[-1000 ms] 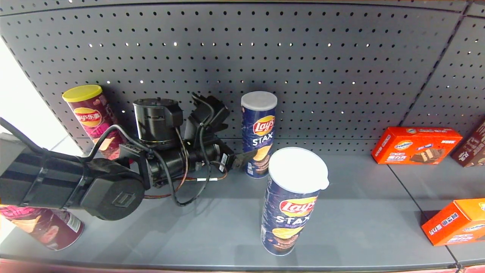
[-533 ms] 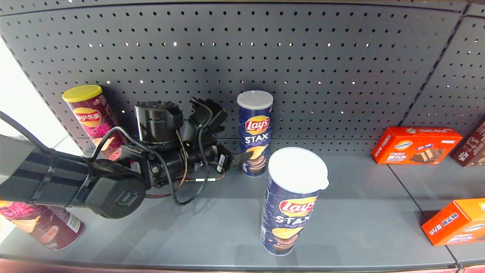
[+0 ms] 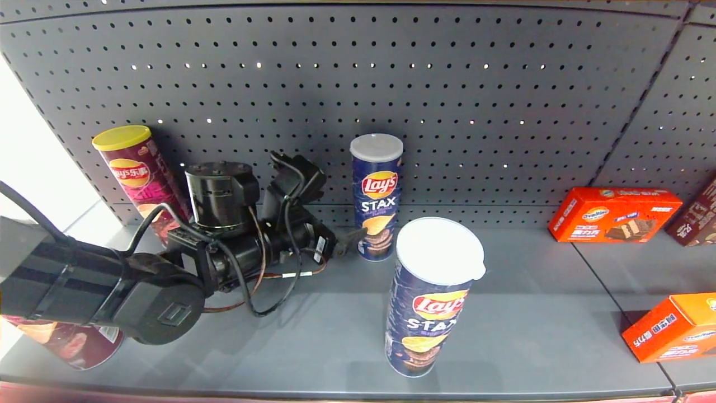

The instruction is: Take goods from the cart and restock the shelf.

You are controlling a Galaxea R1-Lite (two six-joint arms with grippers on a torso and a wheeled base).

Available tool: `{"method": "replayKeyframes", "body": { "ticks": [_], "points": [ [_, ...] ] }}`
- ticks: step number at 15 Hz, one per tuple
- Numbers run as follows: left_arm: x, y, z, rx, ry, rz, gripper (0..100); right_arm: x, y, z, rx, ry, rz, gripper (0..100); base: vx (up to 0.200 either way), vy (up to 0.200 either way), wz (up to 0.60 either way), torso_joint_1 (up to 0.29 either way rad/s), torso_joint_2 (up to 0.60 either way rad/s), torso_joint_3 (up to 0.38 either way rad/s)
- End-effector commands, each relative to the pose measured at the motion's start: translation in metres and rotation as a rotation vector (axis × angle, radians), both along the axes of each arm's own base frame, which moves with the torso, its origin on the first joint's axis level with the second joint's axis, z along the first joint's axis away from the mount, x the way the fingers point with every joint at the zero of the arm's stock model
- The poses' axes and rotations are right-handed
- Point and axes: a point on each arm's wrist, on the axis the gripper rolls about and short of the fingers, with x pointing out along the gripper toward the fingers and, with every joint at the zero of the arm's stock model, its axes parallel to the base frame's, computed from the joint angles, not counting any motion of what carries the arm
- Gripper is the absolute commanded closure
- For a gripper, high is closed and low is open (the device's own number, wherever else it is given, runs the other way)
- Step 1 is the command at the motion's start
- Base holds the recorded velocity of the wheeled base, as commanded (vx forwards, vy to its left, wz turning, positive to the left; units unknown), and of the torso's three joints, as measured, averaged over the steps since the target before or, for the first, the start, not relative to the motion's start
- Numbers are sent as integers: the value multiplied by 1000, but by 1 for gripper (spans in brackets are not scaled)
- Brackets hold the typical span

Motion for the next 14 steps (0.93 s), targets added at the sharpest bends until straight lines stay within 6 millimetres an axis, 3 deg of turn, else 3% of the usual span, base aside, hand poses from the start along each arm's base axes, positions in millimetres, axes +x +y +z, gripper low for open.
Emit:
{"method": "replayKeyframes", "body": {
  "ticks": [1,5,14],
  "points": [
    [-4,8,-5,12,15,28,0,0,0,0,0,0,0,0,0,0,0,0,0,0],
    [2,12,-8,49,5,207,0,0,0,0,0,0,0,0,0,0,0,0,0,0],
    [23,-3,-14,57,23,214,0,0,0,0,0,0,0,0,0,0,0,0,0,0]
  ]
}}
